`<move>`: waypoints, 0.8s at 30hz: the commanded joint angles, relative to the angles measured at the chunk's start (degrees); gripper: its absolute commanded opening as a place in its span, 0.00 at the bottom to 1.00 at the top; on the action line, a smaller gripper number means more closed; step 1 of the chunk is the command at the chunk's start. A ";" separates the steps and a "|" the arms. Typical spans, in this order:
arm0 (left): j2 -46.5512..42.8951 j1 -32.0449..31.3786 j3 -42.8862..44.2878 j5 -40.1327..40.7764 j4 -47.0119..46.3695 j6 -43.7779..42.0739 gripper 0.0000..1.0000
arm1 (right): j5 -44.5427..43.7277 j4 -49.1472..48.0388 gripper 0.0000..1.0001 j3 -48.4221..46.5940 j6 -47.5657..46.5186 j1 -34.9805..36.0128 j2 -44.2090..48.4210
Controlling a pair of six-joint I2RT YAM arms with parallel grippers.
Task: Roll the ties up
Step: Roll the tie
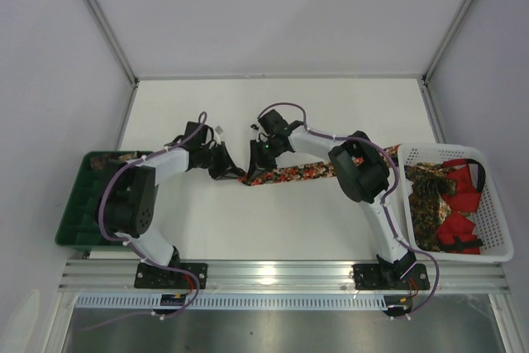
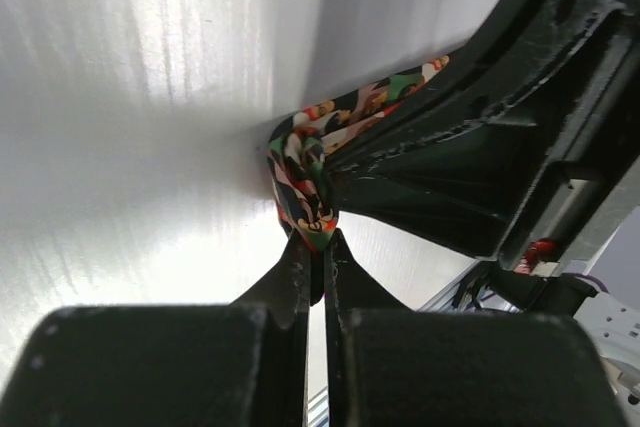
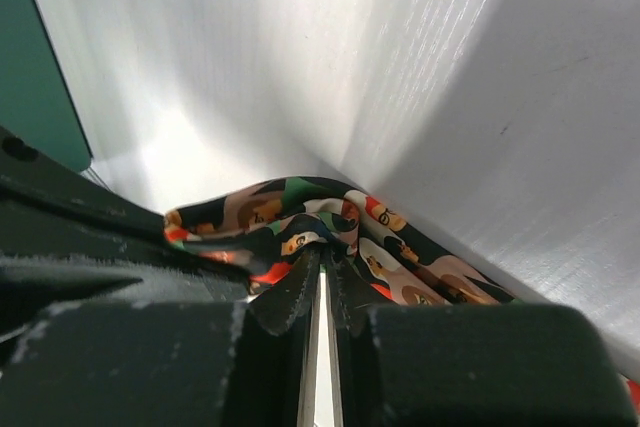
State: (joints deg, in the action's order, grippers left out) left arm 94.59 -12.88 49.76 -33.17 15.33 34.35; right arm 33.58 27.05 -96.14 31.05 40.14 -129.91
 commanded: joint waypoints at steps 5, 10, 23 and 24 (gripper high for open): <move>-0.64 -3.46 4.47 -0.67 -0.39 2.65 0.01 | 2.54 -2.88 0.11 -1.60 1.29 0.73 -0.79; -0.28 -5.04 6.49 0.29 -0.22 3.44 0.01 | 3.59 -4.11 0.12 0.59 1.56 0.73 -0.26; 5.69 -7.24 7.63 1.53 0.05 3.27 0.01 | 7.55 -11.31 0.12 6.57 4.72 -0.76 1.32; 5.96 -7.42 7.72 1.61 0.14 3.18 0.01 | 7.81 -11.40 0.12 7.19 4.81 -0.85 1.67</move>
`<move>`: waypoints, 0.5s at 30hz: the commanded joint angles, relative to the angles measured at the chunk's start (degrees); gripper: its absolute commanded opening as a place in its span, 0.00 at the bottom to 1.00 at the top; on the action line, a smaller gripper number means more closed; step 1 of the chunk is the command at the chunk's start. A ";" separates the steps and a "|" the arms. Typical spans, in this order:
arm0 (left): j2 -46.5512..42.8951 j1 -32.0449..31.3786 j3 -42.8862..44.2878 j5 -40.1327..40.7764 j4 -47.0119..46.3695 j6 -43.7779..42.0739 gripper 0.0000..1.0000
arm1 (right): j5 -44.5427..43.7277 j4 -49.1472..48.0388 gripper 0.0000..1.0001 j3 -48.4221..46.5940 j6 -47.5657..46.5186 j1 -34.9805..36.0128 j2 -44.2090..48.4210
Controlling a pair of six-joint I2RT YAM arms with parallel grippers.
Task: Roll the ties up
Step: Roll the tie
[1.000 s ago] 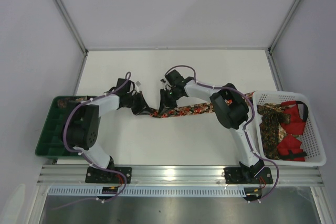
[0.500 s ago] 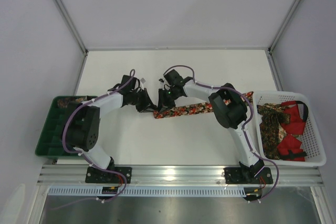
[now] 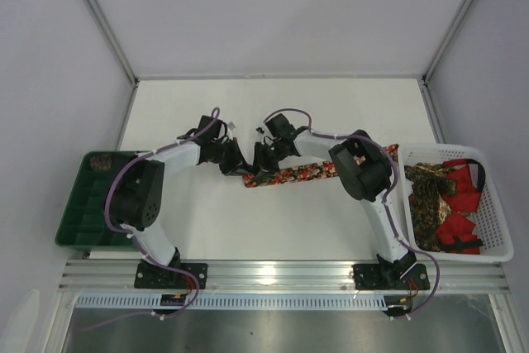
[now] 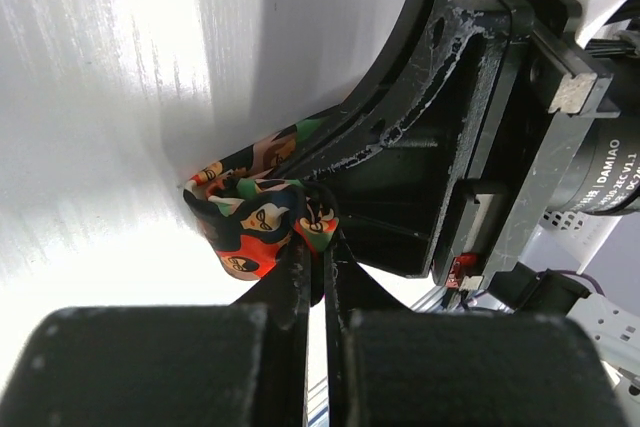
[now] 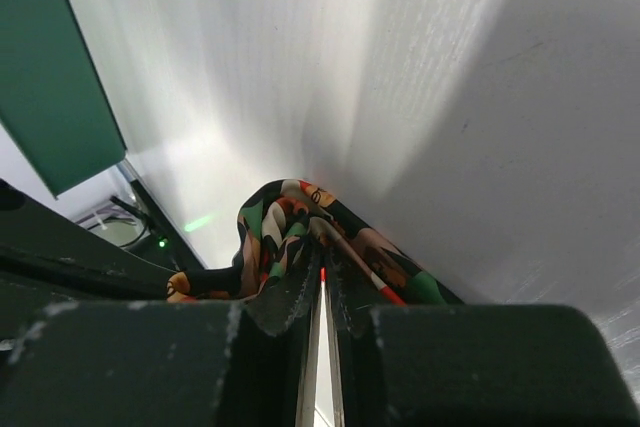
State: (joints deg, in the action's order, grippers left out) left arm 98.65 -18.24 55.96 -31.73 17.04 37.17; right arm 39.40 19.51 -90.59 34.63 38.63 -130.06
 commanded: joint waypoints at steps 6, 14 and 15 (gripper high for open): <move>4.18 -3.38 2.83 0.96 -0.86 0.18 0.00 | 0.42 -1.84 0.11 2.26 1.75 -1.10 3.67; 5.41 -4.70 3.80 1.93 -0.78 0.45 0.00 | -3.27 3.78 0.10 2.52 0.26 -3.82 6.39; 5.76 -4.79 3.97 1.84 -0.60 0.45 0.00 | -3.80 4.39 0.10 2.69 -0.44 -4.09 6.83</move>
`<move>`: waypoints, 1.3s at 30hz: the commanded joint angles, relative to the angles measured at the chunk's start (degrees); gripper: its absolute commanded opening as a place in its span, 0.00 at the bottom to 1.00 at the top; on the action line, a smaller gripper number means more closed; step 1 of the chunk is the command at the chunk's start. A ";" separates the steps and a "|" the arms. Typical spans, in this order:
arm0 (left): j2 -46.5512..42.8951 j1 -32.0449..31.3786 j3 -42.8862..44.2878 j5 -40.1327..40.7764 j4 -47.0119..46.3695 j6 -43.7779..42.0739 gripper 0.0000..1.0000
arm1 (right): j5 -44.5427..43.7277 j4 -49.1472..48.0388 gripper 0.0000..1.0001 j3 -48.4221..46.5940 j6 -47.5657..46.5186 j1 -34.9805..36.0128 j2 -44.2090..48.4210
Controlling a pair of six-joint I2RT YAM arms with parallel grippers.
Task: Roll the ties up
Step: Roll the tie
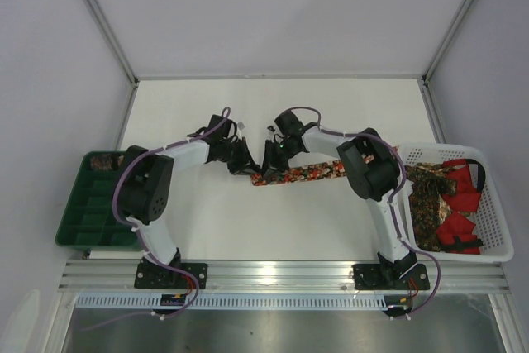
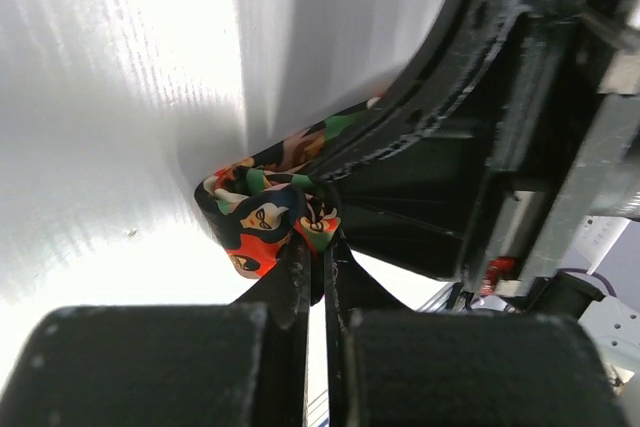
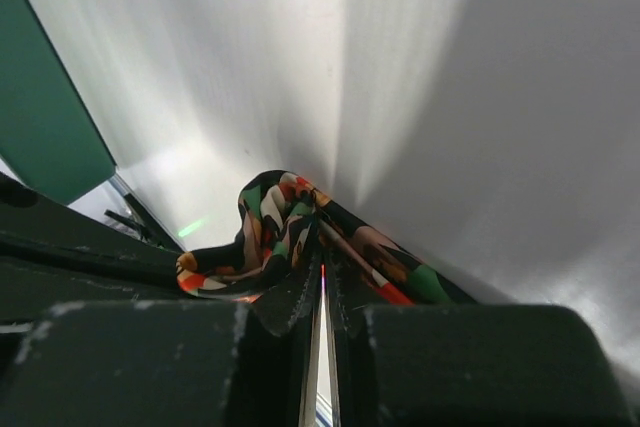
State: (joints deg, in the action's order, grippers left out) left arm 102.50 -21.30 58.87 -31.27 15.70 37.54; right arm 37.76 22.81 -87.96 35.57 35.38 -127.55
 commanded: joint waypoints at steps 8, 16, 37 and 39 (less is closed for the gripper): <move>3.32 -3.22 3.88 1.91 1.43 0.17 0.00 | -8.13 5.50 0.08 6.30 -5.60 -4.35 11.52; 4.64 -4.45 5.90 1.74 2.66 -0.10 0.00 | -8.41 1.37 0.07 12.46 -5.16 -4.53 9.60; 6.40 -7.26 5.47 2.70 1.96 -1.94 0.40 | -6.92 4.43 0.07 8.08 -5.78 -6.90 11.79; 6.05 -7.26 4.50 2.09 1.00 -2.03 0.41 | -5.25 5.31 0.07 6.67 -6.65 -7.43 11.36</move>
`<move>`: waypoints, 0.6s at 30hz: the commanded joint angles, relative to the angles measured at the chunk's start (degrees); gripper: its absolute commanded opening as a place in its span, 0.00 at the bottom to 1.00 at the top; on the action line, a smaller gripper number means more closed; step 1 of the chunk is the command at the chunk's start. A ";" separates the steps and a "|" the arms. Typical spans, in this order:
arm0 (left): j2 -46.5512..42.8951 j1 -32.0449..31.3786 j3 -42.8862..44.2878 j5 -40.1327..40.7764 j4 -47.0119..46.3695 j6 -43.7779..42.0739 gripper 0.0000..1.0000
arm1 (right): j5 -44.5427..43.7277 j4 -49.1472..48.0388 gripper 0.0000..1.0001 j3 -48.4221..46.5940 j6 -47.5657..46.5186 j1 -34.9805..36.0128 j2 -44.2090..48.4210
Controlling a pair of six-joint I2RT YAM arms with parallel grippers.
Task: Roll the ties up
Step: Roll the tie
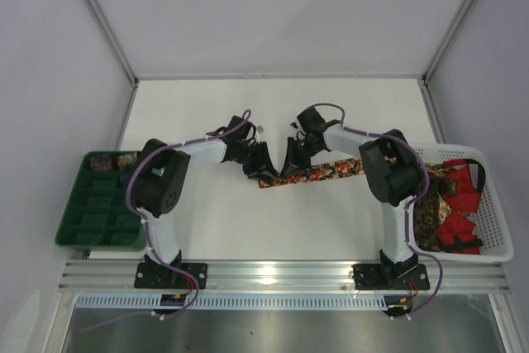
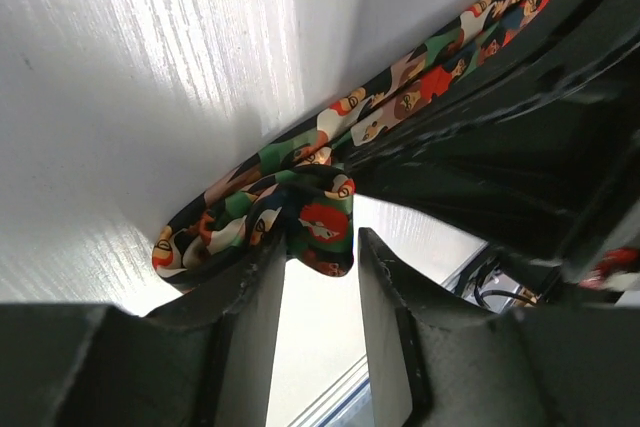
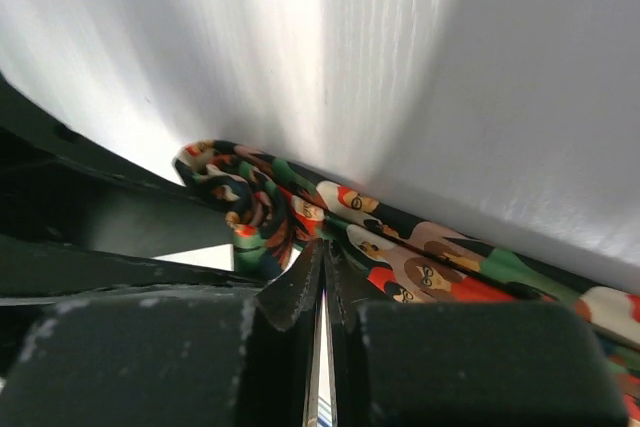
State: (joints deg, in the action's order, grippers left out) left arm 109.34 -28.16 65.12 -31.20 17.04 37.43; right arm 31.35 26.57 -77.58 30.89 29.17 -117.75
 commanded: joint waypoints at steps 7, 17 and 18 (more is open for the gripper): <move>-2.90 -0.40 -5.53 0.35 -4.64 -2.01 0.41 | 6.43 3.75 0.10 -9.33 -4.00 -2.01 -0.28; -4.22 -0.40 -6.50 0.62 -6.57 -2.36 0.39 | 16.37 3.50 0.09 -10.75 -2.95 -0.08 -3.62; -4.40 -0.40 -6.76 0.35 -6.93 -2.19 0.39 | 16.98 3.23 0.10 -10.66 -2.51 0.18 -3.80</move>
State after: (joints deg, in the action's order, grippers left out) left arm 106.69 -28.16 59.70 -32.25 10.48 37.06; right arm 43.00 29.63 -86.91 28.03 28.42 -120.20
